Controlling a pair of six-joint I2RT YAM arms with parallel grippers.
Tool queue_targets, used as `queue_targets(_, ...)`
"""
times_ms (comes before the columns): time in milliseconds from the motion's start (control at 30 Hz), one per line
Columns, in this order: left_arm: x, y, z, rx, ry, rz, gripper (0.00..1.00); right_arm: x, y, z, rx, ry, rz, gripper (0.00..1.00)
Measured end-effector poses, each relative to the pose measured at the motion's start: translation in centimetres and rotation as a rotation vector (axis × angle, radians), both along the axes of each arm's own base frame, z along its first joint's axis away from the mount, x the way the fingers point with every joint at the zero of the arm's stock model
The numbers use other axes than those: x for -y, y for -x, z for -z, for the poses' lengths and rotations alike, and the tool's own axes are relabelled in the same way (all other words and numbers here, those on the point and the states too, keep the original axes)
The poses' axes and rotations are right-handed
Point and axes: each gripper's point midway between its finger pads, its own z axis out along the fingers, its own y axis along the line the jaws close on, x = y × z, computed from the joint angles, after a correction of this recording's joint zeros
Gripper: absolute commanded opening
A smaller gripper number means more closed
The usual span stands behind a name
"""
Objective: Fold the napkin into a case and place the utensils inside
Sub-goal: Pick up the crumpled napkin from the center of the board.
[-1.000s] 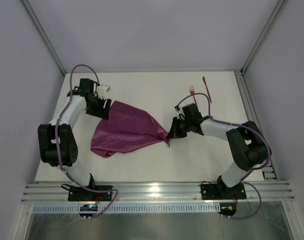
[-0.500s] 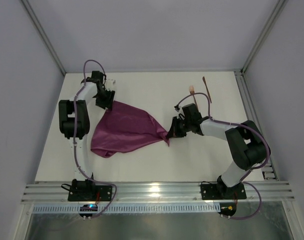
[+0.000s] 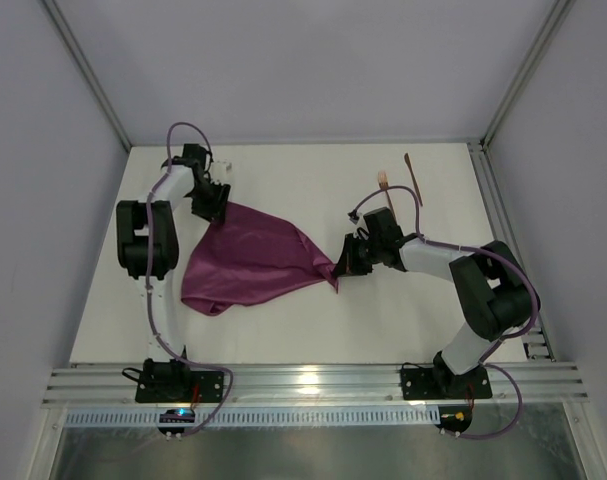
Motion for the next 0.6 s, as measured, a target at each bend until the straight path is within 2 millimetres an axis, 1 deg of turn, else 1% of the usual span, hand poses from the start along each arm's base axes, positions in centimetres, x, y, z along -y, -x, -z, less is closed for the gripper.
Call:
queue_targets(133,0.0,0.8,0.0,-0.012,0.006,0.021,0.46,0.0,0.0,0.0,0.001,0.001,-0.001,0.04)
queue_targets(233,0.1,1.3,0.0,-0.022,0.022,0.043,0.40,0.0,0.0,0.0,0.002,0.002,-0.002,0.04)
queue_targets(267,0.1,1.4,0.0,-0.022,0.022,0.049,0.31,0.0,0.0,0.0,0.003,0.002,-0.002,0.04)
queue_targets(333,0.0,1.6,0.2,-0.026,0.021,0.057,0.27,0.0,0.0,0.0,0.003,0.003,-0.002,0.04)
queue_targets(367,0.0,1.6,0.2,-0.025,0.022,0.056,0.21,0.0,0.0,0.0,0.003,0.003,-0.001,0.04)
queue_targets(433,-0.1,1.7,0.2,-0.024,0.022,0.054,0.13,0.0,0.0,0.0,0.003,0.003,-0.002,0.04)
queue_targets(467,-0.2,1.8,0.2,-0.023,0.022,0.053,0.02,0.0,0.0,0.0,0.004,0.003,-0.002,0.04)
queue_targets(500,-0.1,1.9,0.2,-0.022,0.022,0.049,0.00,0.0,0.0,0.0,0.004,0.003,-0.002,0.04)
queue_targets(600,-0.1,2.2,0.1,-0.013,0.023,0.052,0.00,0.0,0.0,0.0,0.004,0.003,-0.002,0.04)
